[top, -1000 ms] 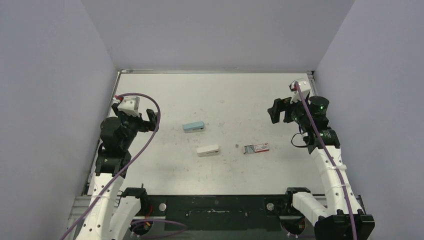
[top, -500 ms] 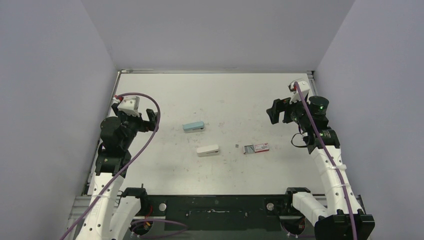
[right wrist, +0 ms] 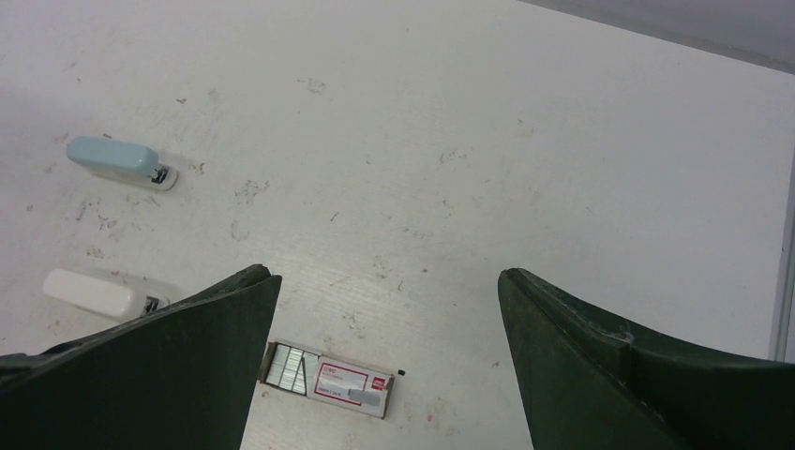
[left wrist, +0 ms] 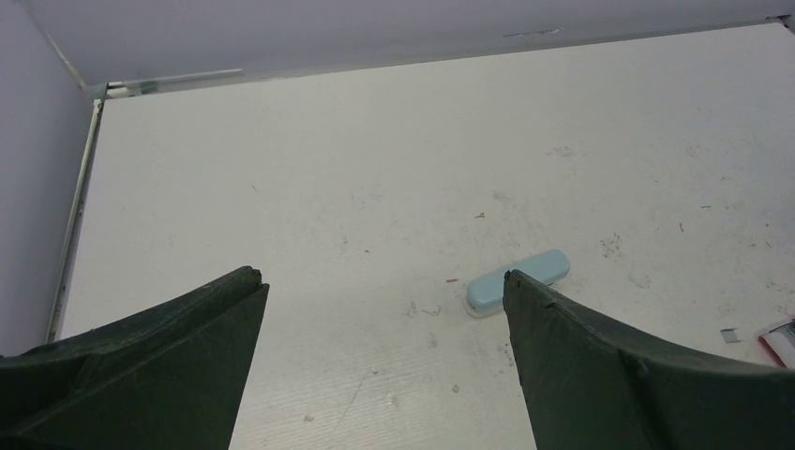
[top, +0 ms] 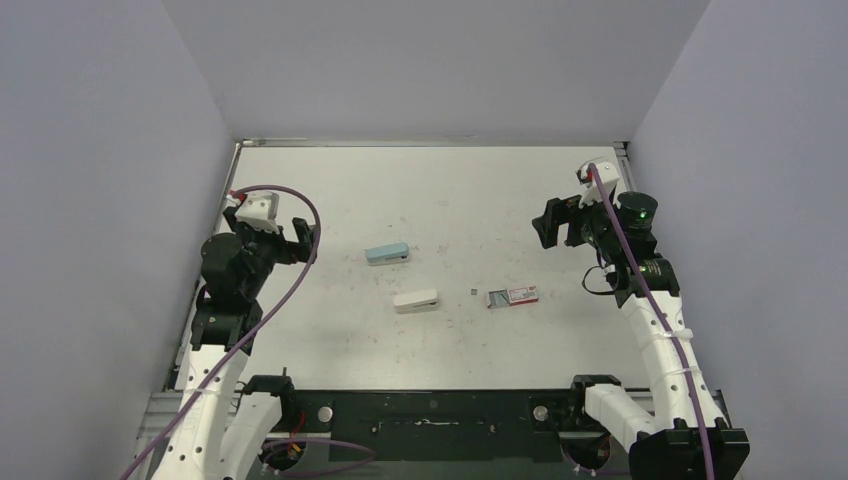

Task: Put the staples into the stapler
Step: Reset both arms

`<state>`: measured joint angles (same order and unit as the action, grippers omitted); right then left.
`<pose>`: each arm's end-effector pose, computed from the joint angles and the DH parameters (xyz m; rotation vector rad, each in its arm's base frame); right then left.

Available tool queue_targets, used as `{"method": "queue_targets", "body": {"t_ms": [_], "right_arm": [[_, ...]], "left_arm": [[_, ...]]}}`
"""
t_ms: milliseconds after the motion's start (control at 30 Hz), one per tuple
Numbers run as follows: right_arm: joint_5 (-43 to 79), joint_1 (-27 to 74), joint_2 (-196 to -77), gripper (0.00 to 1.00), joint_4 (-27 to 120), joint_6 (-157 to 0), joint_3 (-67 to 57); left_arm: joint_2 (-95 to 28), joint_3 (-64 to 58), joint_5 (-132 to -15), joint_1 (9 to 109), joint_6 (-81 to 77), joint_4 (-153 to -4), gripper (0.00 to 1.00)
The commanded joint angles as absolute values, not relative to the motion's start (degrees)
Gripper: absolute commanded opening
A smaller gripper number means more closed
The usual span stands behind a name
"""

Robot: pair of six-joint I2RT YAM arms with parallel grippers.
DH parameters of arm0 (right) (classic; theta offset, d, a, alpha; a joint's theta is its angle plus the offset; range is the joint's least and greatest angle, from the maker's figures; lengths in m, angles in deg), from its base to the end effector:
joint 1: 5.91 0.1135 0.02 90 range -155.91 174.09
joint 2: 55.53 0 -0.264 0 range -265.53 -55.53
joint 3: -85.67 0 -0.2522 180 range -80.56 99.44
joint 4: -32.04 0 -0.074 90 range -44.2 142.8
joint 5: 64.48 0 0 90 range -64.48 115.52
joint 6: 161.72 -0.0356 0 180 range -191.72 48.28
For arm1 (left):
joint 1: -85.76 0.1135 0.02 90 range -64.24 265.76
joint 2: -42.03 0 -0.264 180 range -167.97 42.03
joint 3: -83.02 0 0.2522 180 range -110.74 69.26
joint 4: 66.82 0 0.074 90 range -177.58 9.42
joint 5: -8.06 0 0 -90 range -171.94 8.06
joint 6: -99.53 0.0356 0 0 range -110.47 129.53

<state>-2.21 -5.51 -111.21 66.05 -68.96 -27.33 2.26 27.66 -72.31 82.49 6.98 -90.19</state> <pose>0.2157 0.0181 0.3403 -0.3682 1.9099 0.4473 0.1675 -0.0155 0.3354 0.1360 1.7041 -0.2190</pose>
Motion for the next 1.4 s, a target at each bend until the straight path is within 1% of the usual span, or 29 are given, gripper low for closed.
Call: {"method": "queue_targets", "body": {"t_ms": [0,1100,1367], "right_arm": [[-3.18,-5.8,-110.96,0.9,64.7,-68.74,-25.72],[-4.2,-5.81,-113.28,0.9,64.25,-69.71,-24.76],[-4.1,-5.81,-113.04,0.9,64.43,-69.88,-24.26]], "left_arm": [[2.57,27.49,-71.6,82.86,6.72,-87.09,0.97],[1.24,29.2,-70.7,82.94,6.89,-85.15,0.96],[1.66,29.23,-72.42,83.04,6.98,-84.8,0.96]]}}
